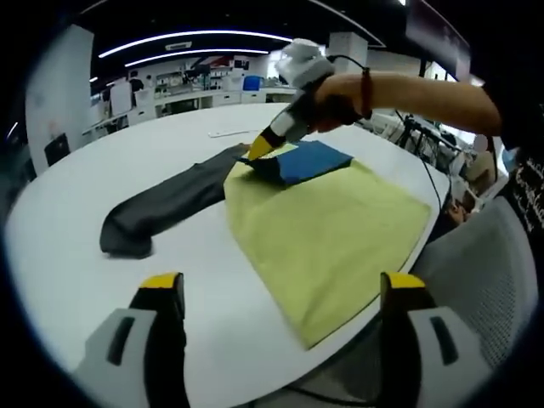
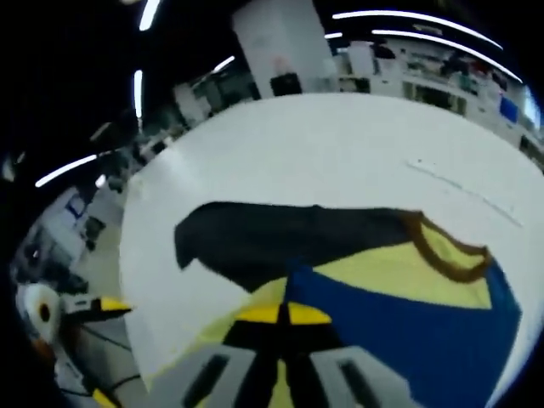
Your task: Fold the garment on the visible template until the final outline fits inside the template.
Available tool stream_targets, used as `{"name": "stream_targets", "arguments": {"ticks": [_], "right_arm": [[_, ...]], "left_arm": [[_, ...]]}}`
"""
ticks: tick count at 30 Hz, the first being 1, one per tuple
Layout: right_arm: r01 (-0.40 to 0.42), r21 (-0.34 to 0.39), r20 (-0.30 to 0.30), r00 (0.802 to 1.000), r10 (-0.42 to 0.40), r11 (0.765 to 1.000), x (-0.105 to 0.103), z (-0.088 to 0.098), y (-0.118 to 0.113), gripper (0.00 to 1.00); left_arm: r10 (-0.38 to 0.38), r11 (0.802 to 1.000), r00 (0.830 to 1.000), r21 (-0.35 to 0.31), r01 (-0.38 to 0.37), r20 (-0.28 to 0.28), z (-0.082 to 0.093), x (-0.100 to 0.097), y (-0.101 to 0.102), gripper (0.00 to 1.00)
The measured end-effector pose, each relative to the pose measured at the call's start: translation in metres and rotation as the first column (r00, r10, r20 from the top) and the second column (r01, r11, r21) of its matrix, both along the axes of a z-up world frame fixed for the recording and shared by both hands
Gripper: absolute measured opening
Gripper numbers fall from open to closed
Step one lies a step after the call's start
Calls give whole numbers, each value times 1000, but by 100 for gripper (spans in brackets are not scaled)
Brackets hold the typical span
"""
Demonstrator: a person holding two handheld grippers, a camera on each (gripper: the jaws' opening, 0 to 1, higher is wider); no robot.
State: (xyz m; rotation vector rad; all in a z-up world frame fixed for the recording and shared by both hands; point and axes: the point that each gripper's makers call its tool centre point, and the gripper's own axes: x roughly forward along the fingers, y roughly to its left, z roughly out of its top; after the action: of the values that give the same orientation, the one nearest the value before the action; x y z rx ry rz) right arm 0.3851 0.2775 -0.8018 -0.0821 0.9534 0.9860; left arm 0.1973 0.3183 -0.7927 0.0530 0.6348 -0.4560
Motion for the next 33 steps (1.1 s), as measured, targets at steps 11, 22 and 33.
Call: {"name": "stream_targets", "arguments": {"ticks": [11,22,33], "right_arm": [[-36,-47,73,997,39,998,8,0,-15,29],[22,-44,143,990,-16,999,25,7,-54,65],[104,-28,155,983,-98,994,35,14,-104,73]], "left_arm": [[13,1000,1000,-4,-13,-4,1,2,-2,99],[26,1000,1000,5,-26,-4,-1,4,6,99],[33,999,999,-1,-33,-2,-1,8,9,99]]}}
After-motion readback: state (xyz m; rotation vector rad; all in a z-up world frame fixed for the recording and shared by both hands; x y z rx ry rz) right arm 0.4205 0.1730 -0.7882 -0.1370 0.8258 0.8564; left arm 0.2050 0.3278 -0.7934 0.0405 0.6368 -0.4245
